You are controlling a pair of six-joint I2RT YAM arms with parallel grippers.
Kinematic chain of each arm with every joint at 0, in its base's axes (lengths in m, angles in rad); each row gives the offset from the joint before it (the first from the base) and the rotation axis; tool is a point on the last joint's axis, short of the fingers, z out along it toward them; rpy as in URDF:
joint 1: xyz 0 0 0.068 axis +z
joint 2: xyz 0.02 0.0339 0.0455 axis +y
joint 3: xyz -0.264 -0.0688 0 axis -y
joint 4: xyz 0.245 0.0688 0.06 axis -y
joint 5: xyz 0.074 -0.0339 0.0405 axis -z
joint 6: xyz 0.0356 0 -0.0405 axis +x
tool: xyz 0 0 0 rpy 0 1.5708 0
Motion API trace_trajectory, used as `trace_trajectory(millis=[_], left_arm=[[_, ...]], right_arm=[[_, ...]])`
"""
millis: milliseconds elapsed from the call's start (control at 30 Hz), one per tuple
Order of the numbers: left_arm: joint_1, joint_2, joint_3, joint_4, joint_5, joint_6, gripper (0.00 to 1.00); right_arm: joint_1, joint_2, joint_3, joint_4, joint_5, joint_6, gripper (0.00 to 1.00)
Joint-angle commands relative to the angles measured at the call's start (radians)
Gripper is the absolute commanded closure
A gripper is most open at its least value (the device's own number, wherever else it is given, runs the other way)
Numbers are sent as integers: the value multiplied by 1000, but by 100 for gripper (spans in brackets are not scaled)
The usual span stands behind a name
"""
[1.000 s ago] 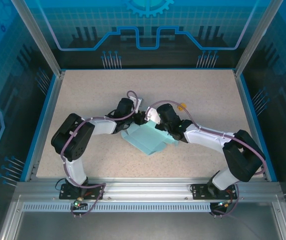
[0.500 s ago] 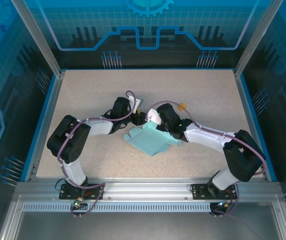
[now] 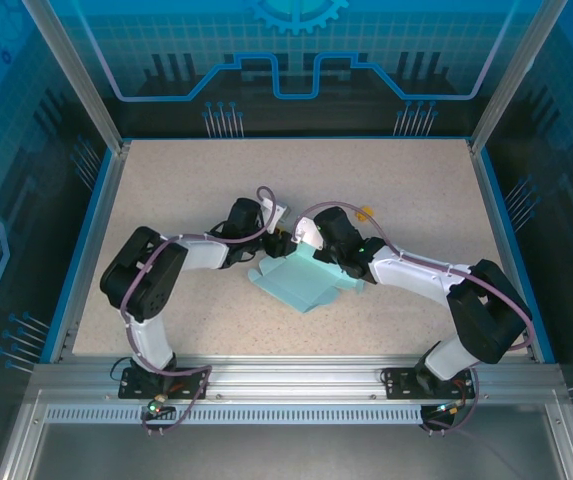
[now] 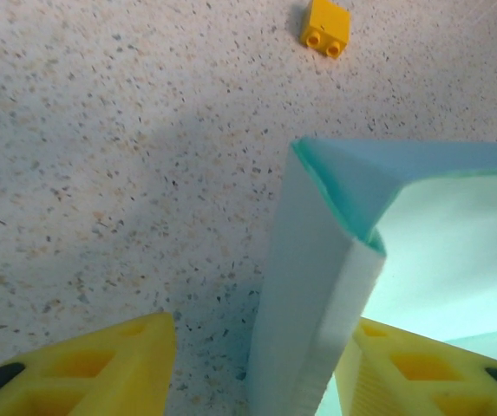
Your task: Fold the paper box
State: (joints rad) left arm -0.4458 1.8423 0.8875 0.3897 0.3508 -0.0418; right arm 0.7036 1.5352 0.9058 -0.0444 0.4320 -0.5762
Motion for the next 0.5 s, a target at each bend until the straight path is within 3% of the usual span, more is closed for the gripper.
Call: trace_trajectory(millis=[0,467], left_arm=[[1,23,10,19,48,23,52],[-6,54,21,96,77,22,74]], right_arm=[[-11,-17,24,-20,-23,2,100],[-11,-24,20,-14,-28,9,100]])
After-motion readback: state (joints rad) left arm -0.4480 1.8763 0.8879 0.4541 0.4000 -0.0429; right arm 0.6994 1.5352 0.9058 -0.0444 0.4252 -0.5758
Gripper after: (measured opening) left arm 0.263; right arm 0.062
